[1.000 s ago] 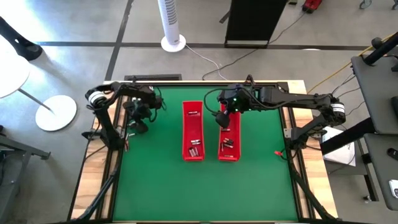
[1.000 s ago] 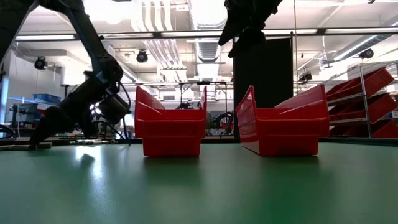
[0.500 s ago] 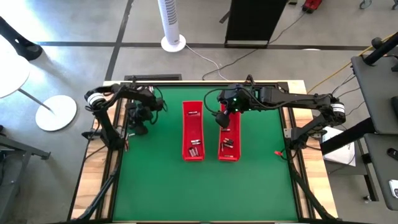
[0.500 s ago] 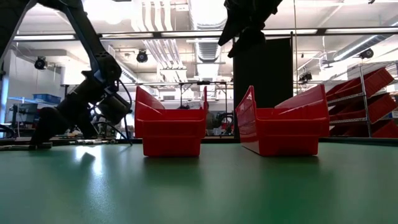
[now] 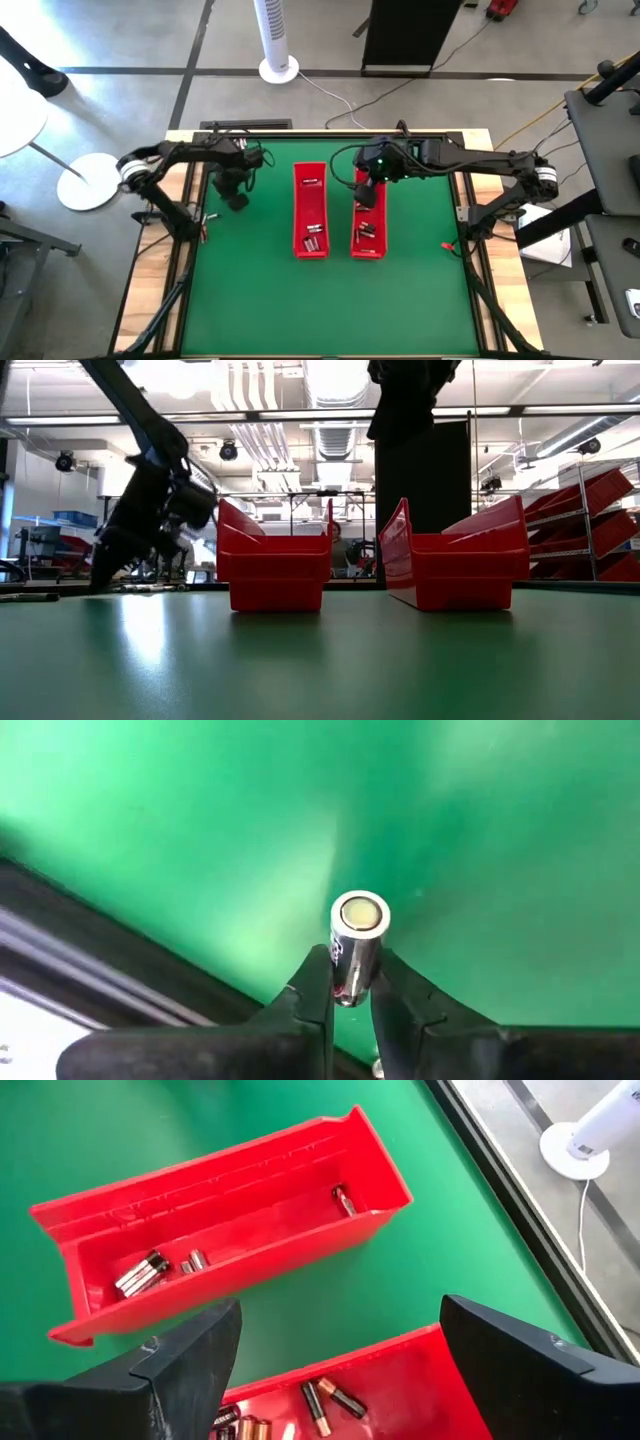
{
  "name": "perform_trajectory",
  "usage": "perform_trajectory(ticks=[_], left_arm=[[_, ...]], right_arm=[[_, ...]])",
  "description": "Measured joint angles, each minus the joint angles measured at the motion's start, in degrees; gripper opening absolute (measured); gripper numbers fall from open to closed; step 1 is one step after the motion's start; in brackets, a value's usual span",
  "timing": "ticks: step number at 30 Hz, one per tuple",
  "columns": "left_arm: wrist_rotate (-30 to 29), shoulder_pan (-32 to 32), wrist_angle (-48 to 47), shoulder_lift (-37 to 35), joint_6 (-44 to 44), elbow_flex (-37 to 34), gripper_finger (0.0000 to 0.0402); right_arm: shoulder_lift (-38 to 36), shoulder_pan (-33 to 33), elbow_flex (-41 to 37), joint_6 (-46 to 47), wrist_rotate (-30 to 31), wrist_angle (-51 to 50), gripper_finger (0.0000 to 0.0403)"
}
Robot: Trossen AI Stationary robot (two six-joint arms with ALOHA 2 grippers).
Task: Sort batteries
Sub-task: Put the silver battery into the left red bin
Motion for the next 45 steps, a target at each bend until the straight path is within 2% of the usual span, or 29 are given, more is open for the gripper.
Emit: perform_trajectory(ticks=[5, 8, 17, 23, 28, 30, 33, 39, 45], left_arm=[[3.74, -0.60, 3.66, -8.34, -7.21, -0.14, 0.0025], [3.90, -1.98, 6.63, -13.18, -12.29, -0.14, 0.0025], [3.77, -9.20, 24.39, -24.04, -24.43, -0.14, 0.0026], [0.71, -16.98, 42.25, -25.56, -27.32, -0.14, 0.0027], [0.07, -23.67, 58.83, -22.38, -27.33, -0.14, 0.0028], [0.66, -25.74, 62.22, -20.97, -27.33, 0.44, 0.0028], [1.87, -27.89, 58.92, -18.37, -25.07, 4.62, 0.0028], [3.79, -29.11, 37.17, -10.27, -14.99, 19.47, 0.0029], [5.88, -28.75, 23.47, 1.20, -4.38, 33.12, 0.0029]], right_arm=[[-1.14, -0.90, 0.02, -2.46, -0.01, -0.03, 0.0332], [-1.44, -1.78, 0.02, -3.54, -0.01, -0.04, 0.0329], [-2.61, -4.16, 2.16, -5.52, -0.45, -0.09, 0.0339], [-2.64, -4.24, 3.69, -5.75, -0.47, 0.68, 0.0338], [-2.93, -4.24, 3.72, -2.94, -0.45, 0.85, 0.0330], [-3.57, -4.24, 3.72, -2.05, -0.05, 0.54, 0.0327], [-5.48, -4.22, 3.72, 0.02, 0.06, -0.29, 0.0323], [-10.59, -4.24, 3.72, 3.04, 1.97, -2.12, 0.0315], [-14.16, -3.76, 3.76, 7.44, 2.09, -2.31, 0.0315]])
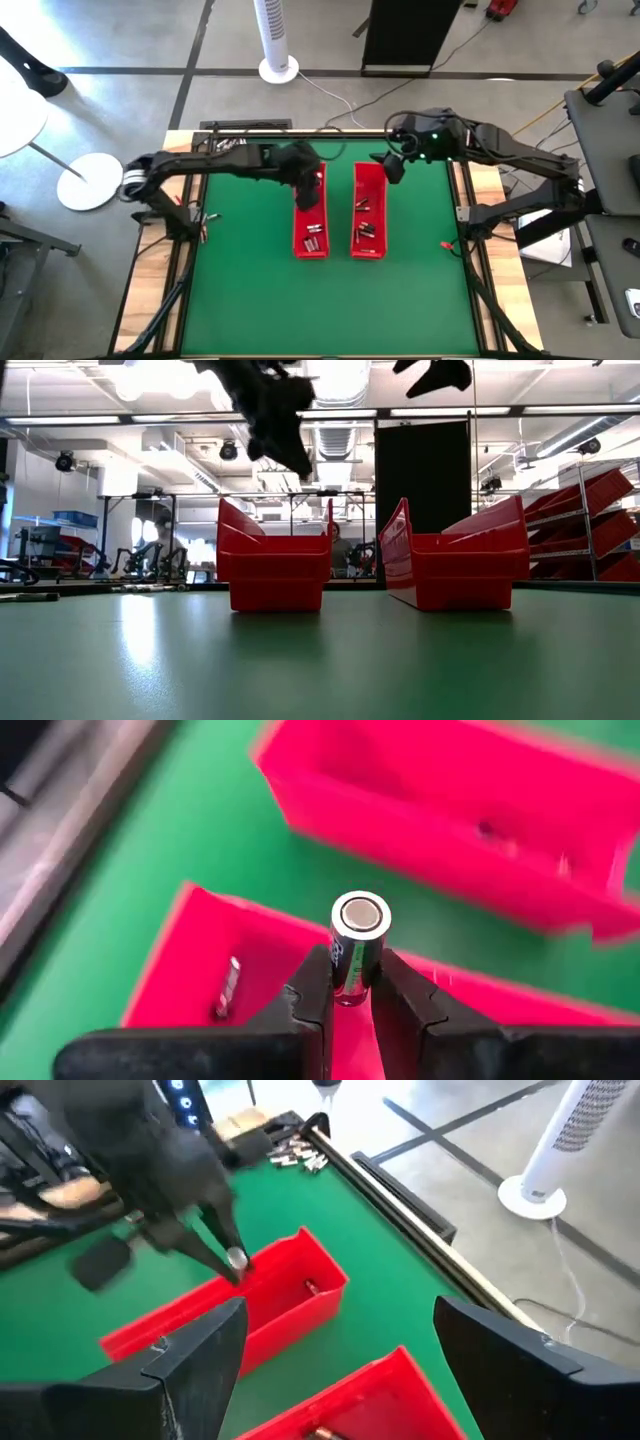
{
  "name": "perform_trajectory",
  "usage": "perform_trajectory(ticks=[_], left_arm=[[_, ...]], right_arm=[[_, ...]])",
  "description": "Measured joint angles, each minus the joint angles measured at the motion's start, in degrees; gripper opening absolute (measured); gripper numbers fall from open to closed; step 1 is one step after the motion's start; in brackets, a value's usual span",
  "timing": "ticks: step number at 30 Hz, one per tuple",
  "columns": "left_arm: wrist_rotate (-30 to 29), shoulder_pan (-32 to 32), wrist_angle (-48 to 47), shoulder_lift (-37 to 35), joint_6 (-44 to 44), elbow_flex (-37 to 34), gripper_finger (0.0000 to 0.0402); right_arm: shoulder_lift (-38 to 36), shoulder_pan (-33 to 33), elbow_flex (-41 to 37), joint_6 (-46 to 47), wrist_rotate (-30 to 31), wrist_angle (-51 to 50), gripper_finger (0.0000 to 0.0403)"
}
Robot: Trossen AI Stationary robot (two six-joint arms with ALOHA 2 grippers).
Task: Sort batteries
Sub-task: Put the silver battery into the left red bin
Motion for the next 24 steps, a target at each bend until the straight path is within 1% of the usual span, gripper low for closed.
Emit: perform_trajectory(ticks=[2, 5, 10, 14, 19, 24], left_arm=[[1.09, 0.32, -5.12, 3.96, 2.53, 2.91, 0.0029], [1.18, 0.83, -10.40, 8.39, 6.29, 5.10, 0.0029], [2.54, 1.40, -9.19, 11.85, 9.49, 5.23, 0.0029], [2.77, 1.32, -8.88, 14.20, 12.86, 4.99, 0.0029], [5.37, 1.60, -9.95, 17.94, 13.14, 4.71, 0.0029], [5.72, 1.50, -10.50, 21.00, 13.00, 5.25, 0.0029]], right_arm=[[-0.90, 0.75, 0.00, 1.51, -0.06, -1.23, 0.0317], [-1.92, 2.64, 0.00, 3.50, -0.13, -4.19, 0.0318], [-2.36, 5.73, 0.00, 6.39, -0.04, -8.90, 0.0310], [-2.26, 7.07, -0.07, 7.31, 0.02, -9.74, 0.0304], [-2.16, 7.34, -0.09, 7.29, 0.02, -9.79, 0.0302], [-2.16, 7.32, -0.09, 6.34, 1.00, -10.04, 0.0308]])
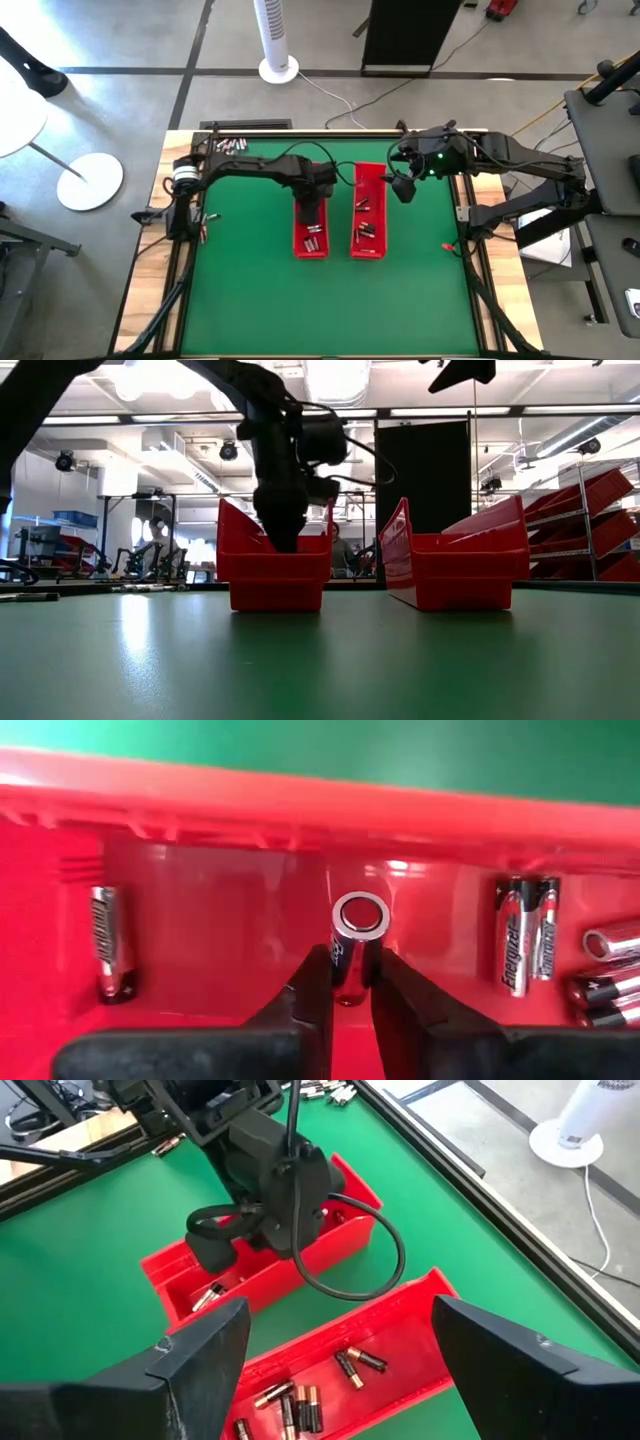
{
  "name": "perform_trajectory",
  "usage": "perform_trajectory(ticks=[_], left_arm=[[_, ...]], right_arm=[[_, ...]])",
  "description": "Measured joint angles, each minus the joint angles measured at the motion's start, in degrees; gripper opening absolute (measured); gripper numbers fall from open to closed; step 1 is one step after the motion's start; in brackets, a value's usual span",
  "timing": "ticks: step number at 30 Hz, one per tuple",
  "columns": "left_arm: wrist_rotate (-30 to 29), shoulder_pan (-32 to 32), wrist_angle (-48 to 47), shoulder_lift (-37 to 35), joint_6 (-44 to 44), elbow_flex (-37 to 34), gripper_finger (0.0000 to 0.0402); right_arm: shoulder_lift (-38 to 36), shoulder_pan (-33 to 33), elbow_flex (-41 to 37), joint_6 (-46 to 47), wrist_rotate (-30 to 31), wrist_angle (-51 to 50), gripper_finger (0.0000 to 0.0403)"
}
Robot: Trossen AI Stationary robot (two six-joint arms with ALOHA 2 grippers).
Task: Sort batteries
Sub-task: Put the silver battery into the left red bin
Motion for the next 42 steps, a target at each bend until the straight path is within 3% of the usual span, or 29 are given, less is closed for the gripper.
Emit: perform_trajectory(ticks=[16, 28, 42], left_arm=[[-0.02, 0.33, 0.15, 0.48, -1.77, -1.00, 0.0029], [-0.25, 0.24, -4.49, 0.48, 10.79, -1.16, 0.0030], [-0.51, 0.13, -1.76, 0.46, 5.97, -1.20, 0.0030]], right_arm=[[0.24, 0.00, -0.09, -1.07, 0.04, -0.06, 0.0320], [0.33, 0.00, -0.09, -1.15, 0.04, -0.04, 0.0308], [0.33, 0.00, -0.09, -1.13, 0.04, -0.02, 0.0318]])
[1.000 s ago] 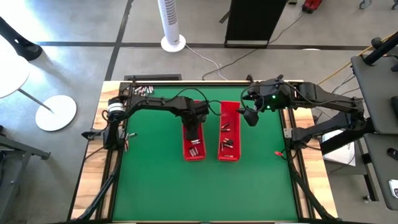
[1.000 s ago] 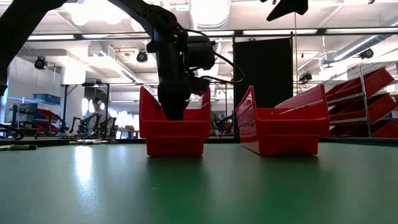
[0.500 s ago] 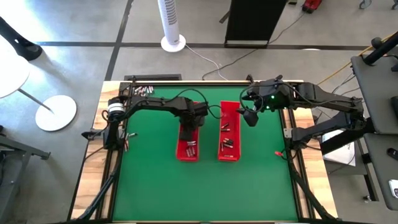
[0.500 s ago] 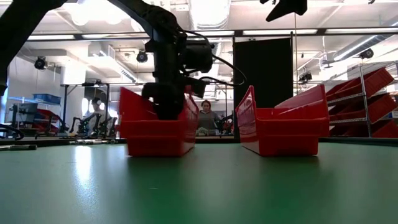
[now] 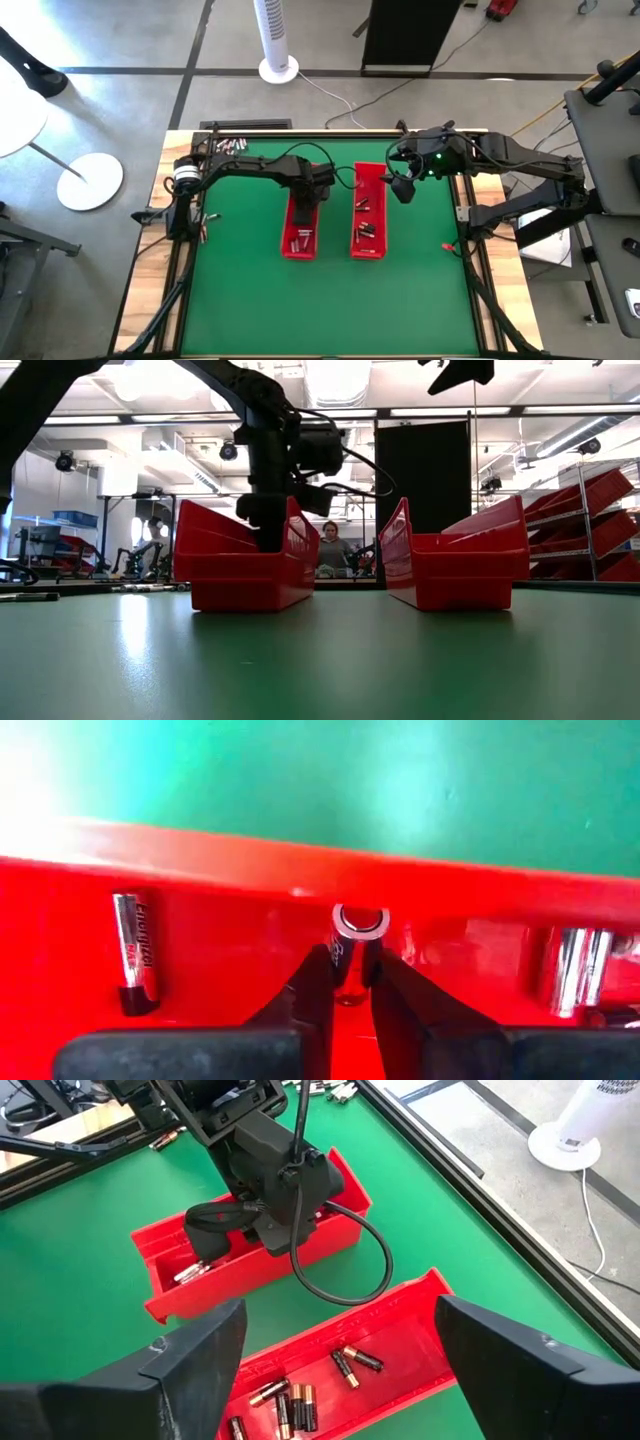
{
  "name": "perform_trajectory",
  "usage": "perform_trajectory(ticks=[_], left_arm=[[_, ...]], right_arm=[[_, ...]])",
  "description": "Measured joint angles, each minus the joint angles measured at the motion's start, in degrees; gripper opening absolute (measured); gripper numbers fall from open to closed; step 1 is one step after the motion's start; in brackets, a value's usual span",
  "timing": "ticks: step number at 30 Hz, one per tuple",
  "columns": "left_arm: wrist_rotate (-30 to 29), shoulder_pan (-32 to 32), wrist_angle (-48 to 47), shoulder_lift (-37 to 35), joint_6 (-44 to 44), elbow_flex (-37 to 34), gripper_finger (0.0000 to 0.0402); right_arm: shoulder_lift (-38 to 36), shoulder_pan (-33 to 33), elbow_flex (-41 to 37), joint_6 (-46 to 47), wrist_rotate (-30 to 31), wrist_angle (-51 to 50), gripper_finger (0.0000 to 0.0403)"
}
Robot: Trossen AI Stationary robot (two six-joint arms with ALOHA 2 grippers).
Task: Sort batteries
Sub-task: Put the silver battery into the left red bin
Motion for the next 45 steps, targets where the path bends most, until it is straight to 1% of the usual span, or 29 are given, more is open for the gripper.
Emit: perform_trajectory(ticks=[4, 7, 9, 13, 18, 21, 24, 29, 33, 39, 45], left_arm=[[0.00, 0.00, 0.83, 0.00, -0.76, 0.00, 0.0030], [0.16, 0.02, 2.45, 0.00, -4.64, 0.00, 0.0030], [0.56, 0.02, 3.63, 0.00, -6.66, 0.00, 0.0030], [0.83, 0.02, 3.90, 0.00, -7.76, 0.00, 0.0030], [0.88, 0.41, 4.05, -0.02, -15.03, 0.02, 0.0030], [1.03, 1.13, 4.01, -0.04, -17.34, 0.02, 0.0030], [1.01, 1.49, 3.96, -0.04, -16.38, 0.01, 0.0030], [1.13, 1.13, 3.20, -0.04, -11.03, 0.02, 0.0030], [1.54, 0.47, 2.32, -0.04, -6.56, 0.02, 0.0034], [1.60, 0.24, 2.28, -0.04, -4.53, 0.01, 0.0067], [1.58, 0.26, 2.30, -0.04, -3.02, 0.01, 0.0095]], right_arm=[[0.00, 0.00, 0.00, -0.03, 0.00, 0.00, 0.0312], [0.00, 0.00, 0.00, -0.04, 0.00, 0.00, 0.0309], [0.00, 0.00, 0.00, -0.04, 0.00, 0.02, 0.0310], [0.00, 0.00, -0.21, -0.05, 0.00, 0.04, 0.0318], [0.00, -0.01, -0.59, -0.06, 0.00, 0.39, 0.0325], [0.00, -0.01, -0.78, -0.04, 0.00, 0.48, 0.0323], [0.00, -0.02, -0.90, 0.00, -0.02, 0.45, 0.0318], [0.00, -0.02, -1.11, 0.07, -0.02, 0.46, 0.0313], [0.00, -0.02, -1.64, 0.61, -0.04, 0.46, 0.0317], [0.00, -0.01, -2.12, 0.61, -0.07, 0.47, 0.0327], [0.00, -0.01, -2.14, 0.59, -0.07, 0.46, 0.0322]])
